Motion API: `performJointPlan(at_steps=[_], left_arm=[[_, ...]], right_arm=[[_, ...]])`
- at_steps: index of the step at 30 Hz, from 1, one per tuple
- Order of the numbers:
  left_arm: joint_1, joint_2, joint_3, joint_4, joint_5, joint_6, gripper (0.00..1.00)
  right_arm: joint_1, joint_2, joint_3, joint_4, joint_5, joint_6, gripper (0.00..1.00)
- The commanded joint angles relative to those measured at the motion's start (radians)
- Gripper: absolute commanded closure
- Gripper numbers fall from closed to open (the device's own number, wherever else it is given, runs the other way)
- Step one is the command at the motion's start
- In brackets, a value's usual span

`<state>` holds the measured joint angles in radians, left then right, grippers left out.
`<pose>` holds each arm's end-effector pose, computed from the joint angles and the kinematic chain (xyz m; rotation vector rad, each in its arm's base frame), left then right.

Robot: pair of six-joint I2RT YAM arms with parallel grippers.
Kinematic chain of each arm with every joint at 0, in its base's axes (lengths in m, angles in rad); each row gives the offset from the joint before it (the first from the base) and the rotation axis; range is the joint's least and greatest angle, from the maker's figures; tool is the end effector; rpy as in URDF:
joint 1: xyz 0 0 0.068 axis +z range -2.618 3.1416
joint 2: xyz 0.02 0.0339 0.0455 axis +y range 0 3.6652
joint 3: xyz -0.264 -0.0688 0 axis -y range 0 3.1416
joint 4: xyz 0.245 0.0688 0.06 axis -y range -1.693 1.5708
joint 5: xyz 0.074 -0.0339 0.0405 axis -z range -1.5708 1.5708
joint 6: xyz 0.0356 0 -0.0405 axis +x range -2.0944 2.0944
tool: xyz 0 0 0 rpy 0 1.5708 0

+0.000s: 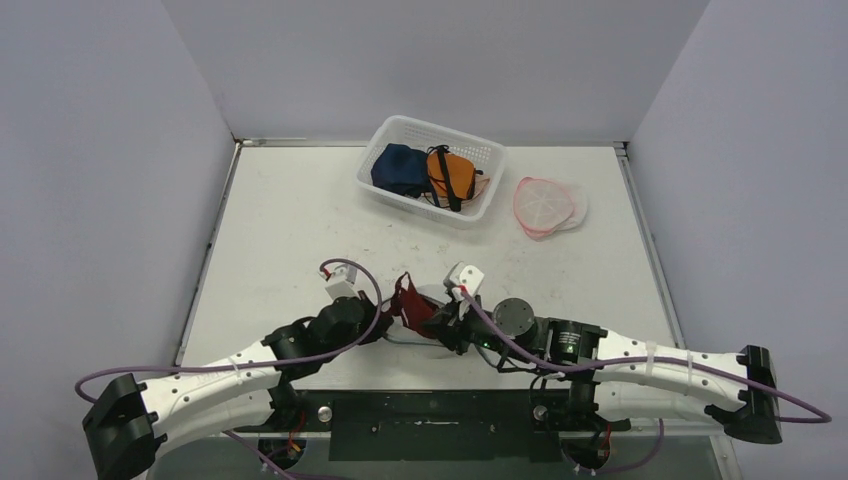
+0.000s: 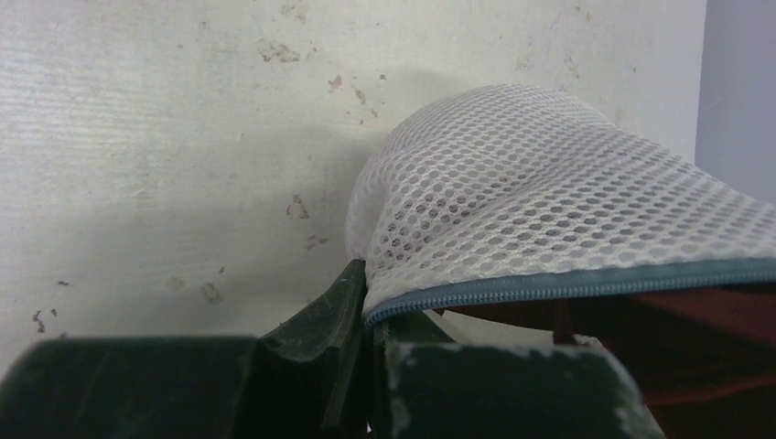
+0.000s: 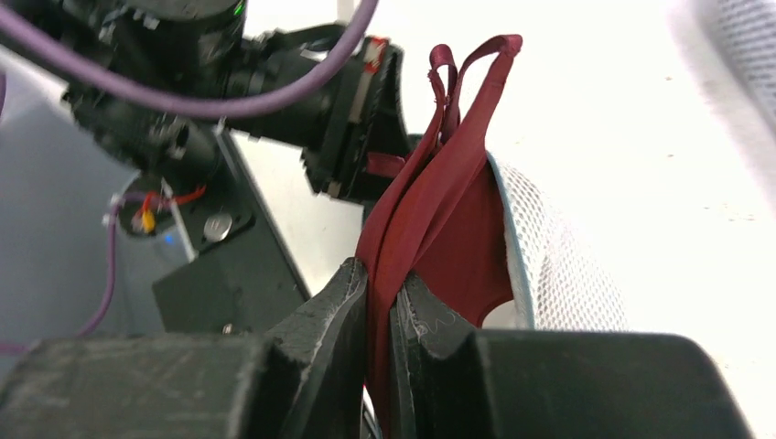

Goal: Unzip the laundry bag and remove the bra
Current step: Pick up the bra from the laundry bag.

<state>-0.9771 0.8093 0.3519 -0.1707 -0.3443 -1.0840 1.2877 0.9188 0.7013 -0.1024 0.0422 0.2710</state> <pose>0.1057 -0.1351 0.1870 -0.3210 2.2478 -0.7863 0.0618 0.2070 0.2946 -0.9581 1.7829 0.9968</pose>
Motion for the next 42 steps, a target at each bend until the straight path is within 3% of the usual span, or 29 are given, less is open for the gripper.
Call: performJointPlan(at_steps=[1, 7, 22, 29, 39, 42], left_arm=[[0.013, 0.059, 0.078, 0.086, -0.024, 0.033, 1.0], [0.021, 0.14, 0.123, 0.141, -0.011, 0.029, 1.0], [0.029, 0.252, 0.211, 0.215, 0.033, 0.039, 1.0], [0.036, 0.238, 0.164, 0.219, 0.028, 0.023, 1.0], [0.048, 0.213, 0.101, 0.181, 0.014, -0.016, 1.0], [0.049, 0.197, 0.11, 0.14, 0.012, -0.02, 0.9]], right_arm=[[-0.038, -0.078, -0.032, 0.144, 0.13, 0.057, 0.95], [-0.049, -0.098, -0.088, 0.22, 0.167, 0.123, 0.95], [-0.076, -0.074, -0.082, 0.403, 0.034, 0.207, 0.95], [-0.076, -0.129, -0.038, 0.307, 0.084, 0.158, 0.95], [-0.075, -0.141, 0.098, 0.01, 0.243, 0.003, 0.95], [-0.076, -0.107, 0.116, -0.057, 0.329, -0.029, 0.95]])
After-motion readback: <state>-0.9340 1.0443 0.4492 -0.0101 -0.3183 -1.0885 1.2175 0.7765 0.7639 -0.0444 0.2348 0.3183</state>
